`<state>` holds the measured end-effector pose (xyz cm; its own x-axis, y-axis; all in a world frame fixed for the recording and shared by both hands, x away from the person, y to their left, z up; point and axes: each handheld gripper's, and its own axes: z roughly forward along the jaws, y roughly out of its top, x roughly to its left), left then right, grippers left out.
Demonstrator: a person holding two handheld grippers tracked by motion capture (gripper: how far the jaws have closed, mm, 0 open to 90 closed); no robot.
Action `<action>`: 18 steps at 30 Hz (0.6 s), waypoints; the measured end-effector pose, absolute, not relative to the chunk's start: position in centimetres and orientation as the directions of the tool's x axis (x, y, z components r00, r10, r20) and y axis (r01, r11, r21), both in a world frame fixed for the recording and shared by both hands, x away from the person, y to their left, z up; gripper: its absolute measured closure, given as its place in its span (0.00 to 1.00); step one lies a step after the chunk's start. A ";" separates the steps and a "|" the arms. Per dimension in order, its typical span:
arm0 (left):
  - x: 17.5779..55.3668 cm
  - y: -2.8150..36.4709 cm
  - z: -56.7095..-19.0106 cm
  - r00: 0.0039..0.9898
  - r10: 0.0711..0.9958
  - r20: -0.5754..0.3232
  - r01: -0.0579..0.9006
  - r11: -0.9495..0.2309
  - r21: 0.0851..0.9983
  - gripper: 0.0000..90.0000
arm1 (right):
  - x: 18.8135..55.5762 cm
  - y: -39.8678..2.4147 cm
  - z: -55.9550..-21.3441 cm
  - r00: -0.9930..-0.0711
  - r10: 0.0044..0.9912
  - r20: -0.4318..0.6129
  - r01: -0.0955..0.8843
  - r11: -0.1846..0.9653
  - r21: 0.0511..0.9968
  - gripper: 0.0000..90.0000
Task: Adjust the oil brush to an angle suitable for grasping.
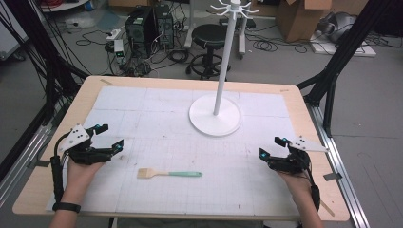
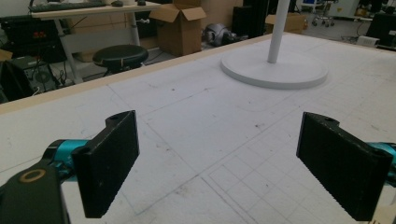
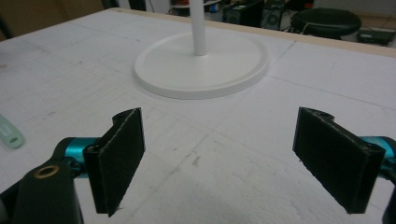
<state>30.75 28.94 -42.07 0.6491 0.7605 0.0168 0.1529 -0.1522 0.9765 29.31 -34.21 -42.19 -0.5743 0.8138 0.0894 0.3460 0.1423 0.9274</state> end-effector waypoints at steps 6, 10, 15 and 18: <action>30.8 28.8 -42.1 0.649 0.760 0.016 0.153 -0.151 0.977 0.15 | 28.9 -35.0 -42.4 -0.563 0.822 0.091 0.349 0.137 0.927 0.18; 30.8 28.8 -42.1 0.649 0.761 0.021 0.156 -0.159 0.975 0.15 | 29.0 -35.0 -42.5 -0.559 0.824 0.089 0.346 0.135 0.928 0.17; 30.8 28.8 -42.2 0.649 0.761 0.019 0.157 -0.157 0.975 0.15 | 29.0 -35.0 -42.6 -0.564 0.821 0.088 0.348 0.140 0.927 0.17; 30.8 28.8 -42.2 0.650 0.760 0.019 0.156 -0.158 0.975 0.15 | 29.0 -35.0 -42.6 -0.563 0.821 0.091 0.350 0.136 0.927 0.17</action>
<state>30.82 28.78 -42.16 0.6501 0.7596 0.0189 0.1564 -0.1582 0.9749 28.99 -34.96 -42.58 -0.5631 0.8213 0.0914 0.3495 0.1364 0.9270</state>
